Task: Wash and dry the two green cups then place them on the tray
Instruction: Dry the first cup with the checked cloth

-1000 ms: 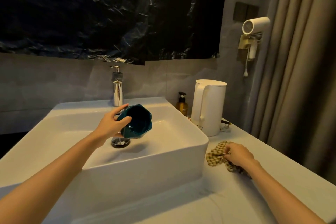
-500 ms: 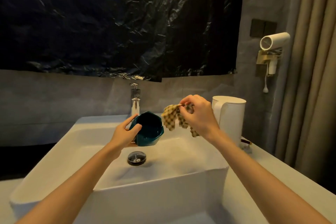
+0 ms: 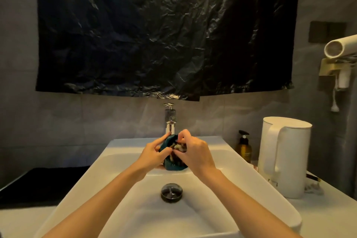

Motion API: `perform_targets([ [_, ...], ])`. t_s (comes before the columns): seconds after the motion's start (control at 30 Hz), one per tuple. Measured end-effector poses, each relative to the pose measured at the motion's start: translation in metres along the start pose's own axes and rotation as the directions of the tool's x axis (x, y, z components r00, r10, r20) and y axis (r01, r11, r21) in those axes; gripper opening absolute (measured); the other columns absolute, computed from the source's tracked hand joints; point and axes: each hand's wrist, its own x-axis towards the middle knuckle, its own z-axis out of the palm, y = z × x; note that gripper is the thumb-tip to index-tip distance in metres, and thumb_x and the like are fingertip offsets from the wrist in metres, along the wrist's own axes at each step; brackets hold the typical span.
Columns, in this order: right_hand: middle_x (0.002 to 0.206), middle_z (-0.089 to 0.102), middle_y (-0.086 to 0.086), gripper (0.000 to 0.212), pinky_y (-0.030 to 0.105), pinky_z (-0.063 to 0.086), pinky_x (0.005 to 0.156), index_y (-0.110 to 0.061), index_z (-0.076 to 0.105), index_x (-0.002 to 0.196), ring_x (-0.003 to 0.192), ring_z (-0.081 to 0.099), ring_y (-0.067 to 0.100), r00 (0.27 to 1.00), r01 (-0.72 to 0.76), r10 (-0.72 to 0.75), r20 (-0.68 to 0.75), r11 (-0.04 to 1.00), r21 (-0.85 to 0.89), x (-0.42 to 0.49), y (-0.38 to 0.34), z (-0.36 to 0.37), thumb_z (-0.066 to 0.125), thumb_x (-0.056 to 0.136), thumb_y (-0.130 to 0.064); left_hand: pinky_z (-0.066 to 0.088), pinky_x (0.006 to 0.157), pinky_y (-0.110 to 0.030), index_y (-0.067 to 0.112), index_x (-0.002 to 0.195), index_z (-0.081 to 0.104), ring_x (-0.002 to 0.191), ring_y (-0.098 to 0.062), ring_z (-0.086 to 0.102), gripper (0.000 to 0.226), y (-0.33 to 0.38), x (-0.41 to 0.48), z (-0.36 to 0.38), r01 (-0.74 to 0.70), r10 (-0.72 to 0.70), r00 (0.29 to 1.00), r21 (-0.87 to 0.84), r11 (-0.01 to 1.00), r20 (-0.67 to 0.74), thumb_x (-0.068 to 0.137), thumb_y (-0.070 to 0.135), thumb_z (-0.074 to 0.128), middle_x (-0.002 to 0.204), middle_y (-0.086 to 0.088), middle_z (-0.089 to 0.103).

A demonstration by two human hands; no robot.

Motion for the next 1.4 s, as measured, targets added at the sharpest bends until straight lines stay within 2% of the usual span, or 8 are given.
perform_targets([
  [0.13,0.109,0.068,0.002,0.033,0.029,0.051,0.08,-0.012,0.058,0.104,0.096,0.062,0.019,0.992,0.033,-0.044,0.115,0.995,0.091,-0.002,0.007,-0.003,0.071,0.083,-0.033,0.059,0.071,-0.036,0.037,0.137,0.043,0.09,-0.017,0.065,0.049,-0.009,0.007,-0.002,0.023,-0.025,0.999,-0.066,0.998,-0.032,0.095,0.013,0.051,0.108,-0.006,0.063],
  [0.27,0.137,0.054,0.004,0.023,0.03,0.043,0.101,-0.012,0.067,0.108,0.125,0.045,0.019,0.96,0.183,-0.192,0.206,0.981,0.062,-0.005,0.01,-0.006,0.06,0.086,-0.013,0.058,0.078,-0.042,0.036,0.137,0.044,0.099,-0.024,0.062,0.048,-0.016,0.008,-0.007,-0.001,-0.001,0.999,-0.043,0.999,-0.053,0.094,0.016,0.052,0.118,-0.01,0.06],
  [0.47,0.093,0.065,0.007,0.013,0.035,0.054,0.063,-0.014,0.077,0.085,0.08,0.057,0.025,0.965,0.245,-0.219,0.145,0.949,-0.198,-0.004,0.012,0.001,0.078,0.072,-0.014,0.059,0.066,-0.03,0.036,0.139,0.04,0.099,-0.019,0.058,0.05,-0.016,0.003,-0.009,-0.025,0.025,1.0,-0.019,1.0,0.001,0.095,0.016,0.052,0.118,-0.003,0.055],
  [0.63,0.086,0.072,0.003,0.009,0.033,0.056,0.058,-0.012,0.073,0.088,0.074,0.062,0.023,0.966,0.229,-0.21,0.15,0.965,-0.127,-0.003,-0.003,0.005,0.068,0.081,-0.013,0.058,0.078,-0.042,0.037,0.139,0.041,0.11,-0.028,0.058,0.049,-0.015,0.001,-0.005,-0.028,0.028,0.999,-0.019,0.999,0.03,0.095,0.018,0.052,0.124,-0.008,0.056],
  [0.87,0.121,0.062,-0.003,0.034,0.031,0.044,0.096,-0.021,0.068,0.114,0.117,0.041,0.012,0.873,0.131,-0.17,0.457,0.985,0.117,-0.011,-0.008,0.0,0.041,0.095,-0.016,0.059,0.073,-0.037,0.035,0.138,0.042,0.098,-0.023,0.064,0.046,-0.018,0.0,-0.012,-0.038,0.039,0.999,-0.037,0.999,0.022,0.096,0.017,0.049,0.119,-0.008,0.06],
  [1.07,0.144,0.046,-0.005,0.045,0.033,0.027,0.114,-0.022,0.055,0.132,0.131,0.037,0.017,0.817,0.351,-0.248,0.52,0.93,-0.107,-0.01,-0.014,-0.007,0.028,0.096,-0.029,0.059,0.07,-0.031,0.035,0.139,0.04,0.1,-0.02,0.061,0.045,-0.02,0.0,-0.015,-0.047,0.048,0.998,-0.033,0.998,0.037,0.097,0.018,0.046,0.122,-0.004,0.057],
  [1.23,0.126,0.062,0.0,0.045,0.038,0.027,0.098,-0.02,0.065,0.112,0.122,0.043,0.021,0.909,0.353,-0.208,0.36,0.844,-0.403,-0.015,-0.014,-0.003,0.034,0.083,-0.033,0.058,0.073,-0.034,0.036,0.138,0.041,0.104,-0.021,0.058,0.047,-0.02,0.0,-0.017,-0.072,0.073,0.997,-0.032,0.997,0.03,0.097,0.014,0.046,0.12,-0.004,0.056],
  [1.4,0.09,0.066,0.001,0.043,0.037,0.024,0.083,-0.017,0.069,0.084,0.1,0.038,0.018,0.94,0.297,-0.146,0.308,0.793,-0.532,-0.015,-0.009,-0.002,0.03,0.083,-0.036,0.058,0.073,-0.035,0.035,0.138,0.041,0.104,-0.021,0.056,0.048,-0.021,0.001,-0.02,-0.119,0.118,0.992,-0.032,0.992,-0.037,0.096,0.015,0.05,0.122,-0.005,0.053],
])
